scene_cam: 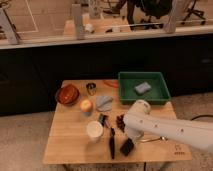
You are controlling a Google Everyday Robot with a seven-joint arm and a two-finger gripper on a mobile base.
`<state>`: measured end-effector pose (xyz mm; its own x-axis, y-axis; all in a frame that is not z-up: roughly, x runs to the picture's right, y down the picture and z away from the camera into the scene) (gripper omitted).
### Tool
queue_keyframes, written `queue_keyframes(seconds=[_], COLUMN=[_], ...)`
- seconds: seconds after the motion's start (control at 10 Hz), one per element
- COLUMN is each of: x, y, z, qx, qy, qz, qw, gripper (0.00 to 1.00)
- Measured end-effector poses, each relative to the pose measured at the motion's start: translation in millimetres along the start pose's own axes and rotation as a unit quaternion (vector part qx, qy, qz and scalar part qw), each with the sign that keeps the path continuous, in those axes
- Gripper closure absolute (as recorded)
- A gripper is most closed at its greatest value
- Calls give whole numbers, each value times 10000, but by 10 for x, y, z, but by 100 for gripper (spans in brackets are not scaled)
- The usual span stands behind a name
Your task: Wipe table surface with eraser
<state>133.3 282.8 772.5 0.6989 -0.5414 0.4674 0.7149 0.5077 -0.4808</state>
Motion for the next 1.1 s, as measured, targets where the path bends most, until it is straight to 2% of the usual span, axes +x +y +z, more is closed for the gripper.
queue_keyframes(seconds=[0.2,0.4,0.8,0.9,1.1], x=[-193,-287,-92,5,114], y=[-92,23,429,489,454], z=[1,7,101,144,185], qx=[23,-7,-157,-201,-239], qy=[-3,7,154,183,186], qz=[-246,-345,-209,-105,60], qw=[9997,9994,9995,9996,9995], gripper=[100,100,100,100,100])
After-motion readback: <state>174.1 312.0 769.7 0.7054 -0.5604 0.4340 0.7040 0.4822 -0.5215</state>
